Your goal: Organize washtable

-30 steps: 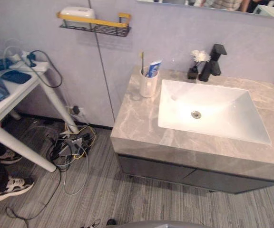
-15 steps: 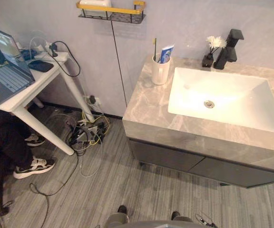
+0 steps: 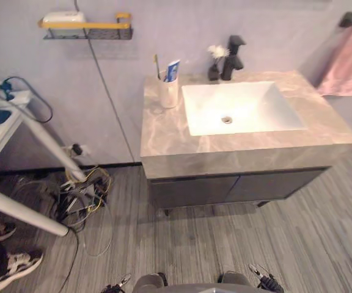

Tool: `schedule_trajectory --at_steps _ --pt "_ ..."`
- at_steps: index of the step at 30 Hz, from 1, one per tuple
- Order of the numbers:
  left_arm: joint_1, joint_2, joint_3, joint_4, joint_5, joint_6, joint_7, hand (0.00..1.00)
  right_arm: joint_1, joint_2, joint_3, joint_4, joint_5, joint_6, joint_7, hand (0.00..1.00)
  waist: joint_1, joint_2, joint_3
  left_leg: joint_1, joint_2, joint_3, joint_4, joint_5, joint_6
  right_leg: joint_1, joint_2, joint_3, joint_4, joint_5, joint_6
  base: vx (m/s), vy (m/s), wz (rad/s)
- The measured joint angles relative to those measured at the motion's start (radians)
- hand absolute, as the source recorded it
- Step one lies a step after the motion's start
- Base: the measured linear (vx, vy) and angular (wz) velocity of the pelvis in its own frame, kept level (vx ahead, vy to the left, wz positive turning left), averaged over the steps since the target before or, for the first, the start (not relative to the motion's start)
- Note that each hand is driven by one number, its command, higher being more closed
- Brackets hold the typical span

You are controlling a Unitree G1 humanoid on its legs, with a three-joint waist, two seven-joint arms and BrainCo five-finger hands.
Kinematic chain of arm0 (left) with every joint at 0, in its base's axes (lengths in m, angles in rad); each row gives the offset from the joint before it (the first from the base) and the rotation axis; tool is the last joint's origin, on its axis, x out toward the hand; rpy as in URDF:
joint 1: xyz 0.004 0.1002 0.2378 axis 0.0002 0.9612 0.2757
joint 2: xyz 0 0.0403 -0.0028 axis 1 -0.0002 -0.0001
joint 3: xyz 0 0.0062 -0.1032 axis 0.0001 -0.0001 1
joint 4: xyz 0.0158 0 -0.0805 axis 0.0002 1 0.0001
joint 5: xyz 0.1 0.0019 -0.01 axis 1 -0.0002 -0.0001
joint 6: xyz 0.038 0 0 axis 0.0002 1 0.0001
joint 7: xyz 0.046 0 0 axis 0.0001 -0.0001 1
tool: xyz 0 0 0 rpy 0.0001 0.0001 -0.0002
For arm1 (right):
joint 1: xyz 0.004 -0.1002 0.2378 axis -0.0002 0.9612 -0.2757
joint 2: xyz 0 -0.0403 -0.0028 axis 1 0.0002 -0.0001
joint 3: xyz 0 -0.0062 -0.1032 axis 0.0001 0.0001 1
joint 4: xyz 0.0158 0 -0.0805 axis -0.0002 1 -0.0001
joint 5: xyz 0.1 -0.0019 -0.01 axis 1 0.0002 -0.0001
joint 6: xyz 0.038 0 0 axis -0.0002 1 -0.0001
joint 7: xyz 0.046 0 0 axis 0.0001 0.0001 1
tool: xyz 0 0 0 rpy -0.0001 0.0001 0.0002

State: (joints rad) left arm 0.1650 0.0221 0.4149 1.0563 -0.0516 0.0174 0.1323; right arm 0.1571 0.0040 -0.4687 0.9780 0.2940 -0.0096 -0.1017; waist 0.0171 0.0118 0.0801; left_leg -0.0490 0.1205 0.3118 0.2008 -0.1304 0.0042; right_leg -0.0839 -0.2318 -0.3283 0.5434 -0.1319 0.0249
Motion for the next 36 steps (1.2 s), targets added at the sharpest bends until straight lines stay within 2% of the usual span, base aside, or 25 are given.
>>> schedule_trajectory --at_steps 3,4,6,7,8,9,14,16,17,18,19,20,21,22,23,24,25,26,27,29,30,31,32,33,36 --pt "0.007 0.004 0.012 0.008 -0.002 0.006 -0.01 0.0 -0.016 -0.004 -0.019 0.062 -0.01 0.005 0.014 0.0 0.011 -0.014 -0.029 0.001 0.0 0.075 -0.053 0.028 -0.005 0.078 -0.044 -0.092 -0.041 -0.028 0.006 -0.09 -0.076 -1.13" --pt "0.0 0.02 0.009 0.016 -0.004 0.006 -0.018 0.0 -0.039 -0.002 -0.037 0.106 -0.011 0.022 0.015 0.0 0.022 -0.05 -0.047 -0.02 -0.023 0.079 -0.083 0.046 -0.038 0.127 -0.032 -0.12 -0.232 -0.013 0.063 -0.08 -0.165 -1.13" --pt "-0.005 0.032 0.007 0.036 -0.015 0.005 -0.021 0.0 -0.043 -0.004 -0.038 0.134 -0.01 0.023 0.015 0.0 0.039 -0.057 -0.052 -0.019 -0.055 0.017 -0.127 0.066 -0.054 0.141 0.006 -0.109 -0.359 0.006 0.088 -0.07 -0.145 -1.18" --pt "-0.009 0.03 -0.006 0.044 -0.017 0.006 -0.023 0.0 -0.049 -0.007 -0.037 0.134 -0.01 0.022 0.016 0.0 0.045 -0.047 -0.056 -0.015 -0.063 -0.003 -0.152 0.101 -0.043 0.156 0.026 -0.085 -0.43 0.014 0.089 -0.06 -0.157 -1.01" --pt "-0.011 0.041 -0.029 0.058 -0.017 0.009 -0.024 0.0 -0.053 -0.012 -0.038 0.135 -0.009 0.022 0.021 0.0 0.028 -0.055 -0.053 -0.01 -0.059 0.002 -0.172 0.12 -0.05 0.169 0.039 -0.07 -0.481 0.016 0.086 -0.08 -0.172 -0.72" --pt "-0.013 0.042 -0.06 0.067 -0.017 0.006 -0.024 0.0 -0.041 -0.016 -0.039 0.138 -0.005 0.022 0.021 0.0 0.018 -0.043 -0.058 0.008 -0.051 -0.004 -0.201 0.144 -0.054 0.17 0.054 -0.066 -0.485 0.021 0.08 -0.08 -0.149 -0.25" --pt "-0.024 0.063 -0.144 0.074 -0.018 -0.001 -0.024 0.0 -0.045 -0.034 -0.03 0.16 0.006 0.009 0.022 0.0 0.015 -0.041 -0.06 0.032 -0.027 -0.003 -0.236 0.173 -0.07 0.172 0.092 -0.057 -0.491 0.022 0.064 -0.06 -0.063 -0.06" --pt "-0.038 0.067 -0.149 0.074 -0.015 0.0 -0.022 0.0 -0.044 -0.027 -0.027 0.161 0.031 -0.003 0.023 0.0 0.011 -0.043 -0.05 0.019 -0.009 0.006 -0.182 0.146 -0.079 0.175 0.098 -0.046 -0.486 0.018 0.057 -0.05 -0.04 -0.19" --pt "-0.045 0.068 -0.148 0.07 -0.014 -0.001 -0.021 0.0 -0.047 -0.02 -0.021 0.159 0.04 -0.009 0.025 0.0 0.011 -0.03 -0.025 -0.01 0.028 0.02 -0.058 0.075 -0.093 0.179 0.11 -0.014 -0.477 0.009 0.043 -0.09 -0.062 -0.74" --pt "-0.046 0.061 -0.148 0.066 -0.013 -0.001 -0.018 0.0 -0.047 -0.029 -0.027 0.154 0.04 -0.012 0.025 0.0 0.016 -0.026 0.005 -0.045 0.095 0.04 0.098 -0.007 -0.1 0.177 0.142 0.033 -0.459 -0.003 0.025 -0.11 -0.05 -1.01" --pt "-0.043 0.062 -0.146 0.066 -0.014 -0.001 -0.017 0.0 -0.046 -0.032 -0.038 0.155 0.04 -0.013 0.024 0.0 0.02 -0.006 0.019 -0.056 0.126 0.038 0.165 -0.036 -0.1 0.176 0.161 0.062 -0.451 -0.014 0.009 -0.12 -0.108 -1.36" --pt "-0.036 0.057 -0.11 0.061 -0.014 -0.001 -0.017 0.0 -0.044 -0.029 -0.065 0.151 0.04 -0.012 0.022 0.0 0.024 0.005 0.033 -0.084 0.16 -0.033 0.275 -0.05 -0.084 0.169 0.193 0.126 -0.436 -0.023 -0.006 -0.11 -0.155 -1.14" --pt "-0.034 0.055 -0.095 0.056 -0.017 -0.004 -0.018 0.0 -0.04 -0.027 -0.072 0.152 0.04 -0.012 0.02 0.0 0.025 -0.002 0.04 -0.12 0.161 -0.091 0.354 -0.04 -0.082 0.161 0.197 0.152 -0.425 -0.025 -0.01 -0.2 -0.204 -1.31" --pt "-0.027 0.057 -0.099 0.037 -0.02 -0.012 -0.019 0.0 -0.039 -0.032 -0.094 0.159 0.039 -0.01 0.015 0.0 0.028 -0.016 0.048 -0.188 0.102 -0.249 0.419 -0.095 -0.122 0.135 0.19 0.214 -0.407 -0.036 -0.028 -0.22 -0.076 -1.45" --pt "-0.012 0.048 -0.1 0.019 -0.021 -0.014 -0.026 0.0 -0.043 -0.05 -0.135 0.161 0.039 -0.006 0.008 0.0 0.038 -0.007 0.057 -0.198 0.005 -0.37 0.371 -0.127 -0.131 0.099 0.186 0.29 -0.383 -0.045 -0.038 -0.14 0.053 -1.74" --pt "0.0 0.034 -0.098 0.019 -0.021 -0.014 -0.028 0.0 -0.039 -0.063 -0.154 0.16 0.037 -0.006 0.006 0.0 0.04 0.006 0.059 -0.206 -0.038 -0.427 0.309 -0.136 -0.127 0.088 0.192 0.332 -0.383 -0.048 -0.033 0.02 0.252 -2.18" --pt "0.017 -0.011 -0.065 0.023 -0.021 -0.012 -0.033 0.0 -0.019 -0.071 -0.159 0.113 0.027 -0.003 0.004 0.0 0.06 0.063 0.068 -0.193 -0.053 -0.431 0.23 -0.106 -0.075 0.053 0.22 0.386 -0.322 -0.063 0.005 0.12 0.203 -1.65" --pt "0.021 -0.017 -0.035 0.026 -0.021 -0.012 -0.033 0.0 -0.005 -0.058 -0.145 0.094 0.027 0.001 0.004 0.0 0.057 0.062 0.07 -0.187 -0.053 -0.408 0.221 -0.111 -0.076 0.021 0.22 0.389 -0.242 -0.09 0.014 0.14 0.14 -1.16" --pt "0.022 -0.019 -0.015 0.027 -0.021 -0.014 -0.034 0.0 0.017 -0.044 -0.134 0.08 0.027 0.002 0.009 0.0 0.055 0.053 0.071 -0.177 -0.058 -0.394 0.214 -0.114 -0.079 0.004 0.221 0.382 -0.166 -0.114 0.012 0.23 -0.05 -0.35" --pt "0.063 -0.018 0.04 0.02 -0.02 -0.023 -0.037 0.0 0.049 -0.021 -0.111 0.078 0.027 0.017 0.014 0.0 0.071 0.003 0.074 -0.142 -0.071 -0.315 0.268 -0.125 -0.084 0.006 0.212 0.391 -0.09 -0.175 -0.032 0.37 -0.134 -0.76" --pt "0.071 -0.025 0.066 0.024 -0.02 -0.02 -0.037 0.0 0.03 -0.017 -0.096 0.066 0.026 0.015 0.018 0.0 0.069 -0.008 0.08 -0.245 -0.086 -0.324 0.436 -0.14 -0.084 0.053 0.209 0.459 -0.171 -0.201 -0.018 0.22 -0.056 -0.87" --pt "0.072 -0.037 0.085 0.033 -0.02 -0.018 -0.037 0.0 0.024 -0.016 -0.102 0.068 0.026 0.015 0.022 0.0 0.069 0.002 0.076 -0.272 -0.101 -0.361 0.45 -0.157 -0.064 0.052 0.21 0.466 -0.179 -0.198 -0.019 -0.07 0.085 -0.73" --pt "0.091 -0.052 0.107 0.033 -0.018 -0.017 -0.035 0.0 0.017 -0.022 -0.122 0.068 0.024 0.013 0.026 0.0 0.081 0.003 0.067 -0.279 -0.123 -0.397 0.361 -0.154 -0.054 0.055 0.21 0.504 -0.187 -0.203 -0.019 -0.24 0.17 -0.87" --pt "0.116 -0.061 0.104 0.036 -0.017 -0.013 -0.035 0.0 -0.001 -0.023 -0.122 0.078 0.014 0.012 0.037 0.0 0.084 0.003 0.064 -0.275 -0.123 -0.405 0.315 -0.104 -0.053 0.06 0.22 0.54 -0.177 -0.222 -0.008 -0.15 0.158 -0.96" --pt "0.143 -0.034 0.075 0.051 -0.019 0.002 -0.035 0.0 0.011 0.012 -0.121 0.104 -0.002 0.012 0.051 0.0 0.075 -0.062 0.007 -0.245 -0.153 -0.368 0.303 -0.15 -0.023 0.066 0.188 0.566 -0.16 -0.237 0.009 0.29 0.036 -0.32"
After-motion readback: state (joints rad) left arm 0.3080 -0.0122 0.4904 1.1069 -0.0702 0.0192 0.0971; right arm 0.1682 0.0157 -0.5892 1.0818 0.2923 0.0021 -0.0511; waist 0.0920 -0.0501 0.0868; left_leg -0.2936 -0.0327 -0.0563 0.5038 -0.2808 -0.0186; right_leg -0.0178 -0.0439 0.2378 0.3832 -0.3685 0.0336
